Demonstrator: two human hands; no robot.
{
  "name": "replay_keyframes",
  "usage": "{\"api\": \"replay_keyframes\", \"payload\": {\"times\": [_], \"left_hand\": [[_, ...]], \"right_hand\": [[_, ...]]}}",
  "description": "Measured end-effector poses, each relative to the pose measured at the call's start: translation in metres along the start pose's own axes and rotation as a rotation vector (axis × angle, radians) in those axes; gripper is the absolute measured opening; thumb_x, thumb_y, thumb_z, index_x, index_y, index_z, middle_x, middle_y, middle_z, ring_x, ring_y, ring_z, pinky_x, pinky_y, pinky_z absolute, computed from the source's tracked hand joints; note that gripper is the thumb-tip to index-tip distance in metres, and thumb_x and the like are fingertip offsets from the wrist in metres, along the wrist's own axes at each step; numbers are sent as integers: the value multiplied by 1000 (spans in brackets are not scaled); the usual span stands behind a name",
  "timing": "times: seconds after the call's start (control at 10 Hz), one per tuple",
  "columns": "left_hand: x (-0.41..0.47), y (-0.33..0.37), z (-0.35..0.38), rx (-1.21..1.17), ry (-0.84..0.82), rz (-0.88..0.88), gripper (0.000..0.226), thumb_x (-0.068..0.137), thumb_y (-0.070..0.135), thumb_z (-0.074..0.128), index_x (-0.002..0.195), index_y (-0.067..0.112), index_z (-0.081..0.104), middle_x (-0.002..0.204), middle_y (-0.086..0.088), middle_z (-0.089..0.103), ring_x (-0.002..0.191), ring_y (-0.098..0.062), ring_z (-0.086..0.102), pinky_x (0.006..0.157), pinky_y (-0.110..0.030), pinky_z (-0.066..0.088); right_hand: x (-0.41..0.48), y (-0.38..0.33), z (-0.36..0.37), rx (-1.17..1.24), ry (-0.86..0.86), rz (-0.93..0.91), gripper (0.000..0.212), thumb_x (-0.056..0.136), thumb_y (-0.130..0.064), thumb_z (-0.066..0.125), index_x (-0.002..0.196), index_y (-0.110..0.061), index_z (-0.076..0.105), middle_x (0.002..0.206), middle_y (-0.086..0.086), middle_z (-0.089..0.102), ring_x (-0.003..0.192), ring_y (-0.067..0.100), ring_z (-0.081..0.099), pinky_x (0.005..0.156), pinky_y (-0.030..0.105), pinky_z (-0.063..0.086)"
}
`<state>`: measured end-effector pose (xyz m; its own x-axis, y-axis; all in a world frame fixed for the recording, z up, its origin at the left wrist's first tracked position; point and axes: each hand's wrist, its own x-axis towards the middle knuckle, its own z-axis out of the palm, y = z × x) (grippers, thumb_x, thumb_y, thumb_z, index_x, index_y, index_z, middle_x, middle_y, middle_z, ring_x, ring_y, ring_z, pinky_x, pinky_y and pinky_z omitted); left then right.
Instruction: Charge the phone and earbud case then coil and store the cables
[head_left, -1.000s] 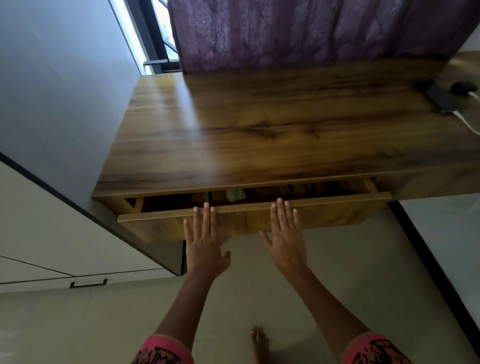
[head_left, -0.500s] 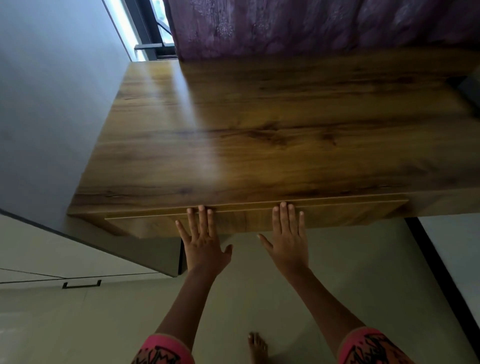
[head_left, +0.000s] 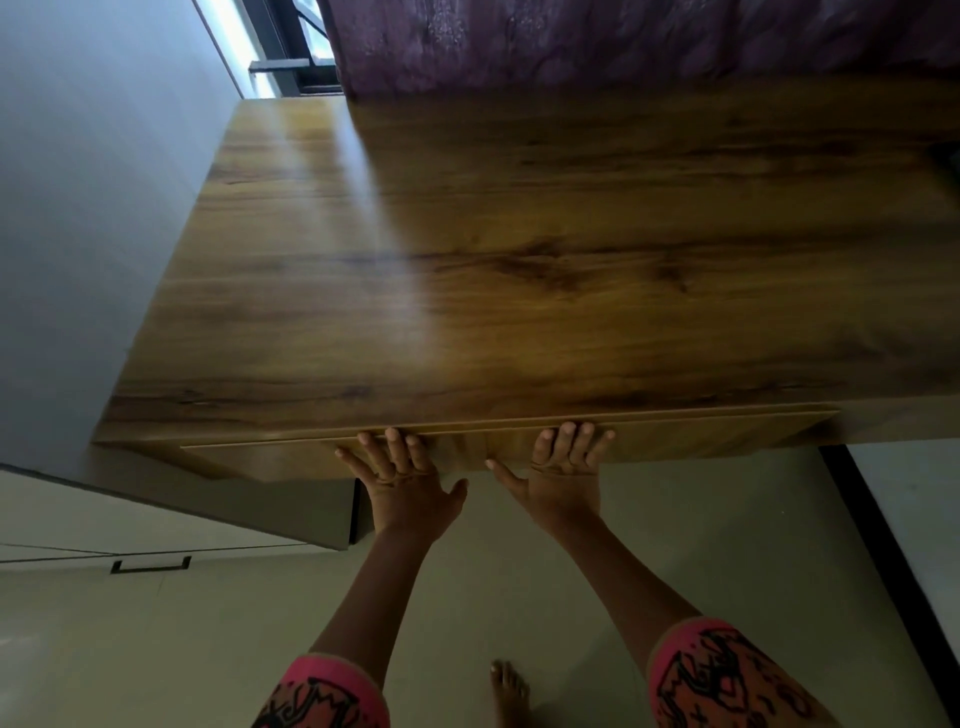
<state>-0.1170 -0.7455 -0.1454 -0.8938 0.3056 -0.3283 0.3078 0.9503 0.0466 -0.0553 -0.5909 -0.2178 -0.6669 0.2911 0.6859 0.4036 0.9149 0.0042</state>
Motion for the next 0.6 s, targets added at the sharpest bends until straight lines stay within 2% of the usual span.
{"api": "replay_keyframes", "payload": {"times": [0.1, 0.2, 0.3, 0.4, 0.5, 0.6], "left_hand": [[-3, 1, -4, 7, 32, -30, 105, 84, 67, 37, 141, -1, -20, 149, -27, -23, 136, -48, -22, 89, -57, -36], [-12, -3, -1, 57, 73, 16, 114, 82, 68, 38, 127, -1, -42, 133, -27, -49, 125, -48, -38, 97, -64, -25], [-40, -12, 3, 66, 293, 129, 123, 73, 57, 60, 138, 4, -30, 147, -16, -36, 136, -39, -29, 106, -62, -17], [-67, -14, 7, 89, 438, 218, 118, 66, 40, 72, 146, 7, -7, 156, -10, -13, 143, -33, -5, 111, -58, -6], [-111, -4, -1, 25, 577, 199, 114, 68, 31, 74, 146, 8, -5, 157, -8, -8, 144, -30, -3, 113, -55, -1], [-137, 5, -3, 40, 647, 214, 114, 68, 35, 74, 147, 7, -4, 156, -9, 0, 143, -31, 2, 114, -56, 3]], "right_hand": [[-1, 0, -3, 27, -38, -15, 120, 74, -76, 44, 141, -5, -24, 149, 14, -32, 140, 33, -23, 113, 58, -5], [-5, 0, -16, 23, -112, -46, 113, 78, -72, 42, 143, -3, -19, 151, 15, -29, 141, 33, -20, 113, 57, -6], [-12, 3, -44, -4, -263, -97, 101, 83, -62, 43, 145, -3, -11, 152, 16, -24, 142, 32, -17, 115, 53, -6], [-16, 10, -74, 31, -331, -131, 101, 83, -55, 51, 145, -2, -9, 153, 15, -23, 143, 28, -13, 116, 47, -5], [-17, 21, -116, 84, -309, -139, 100, 83, -51, 53, 145, -2, -8, 155, 15, -15, 144, 28, -1, 116, 44, -1], [-18, 32, -144, 74, -293, -128, 96, 84, -51, 52, 146, -1, -2, 156, 17, 1, 144, 29, 4, 116, 44, 2]]}}
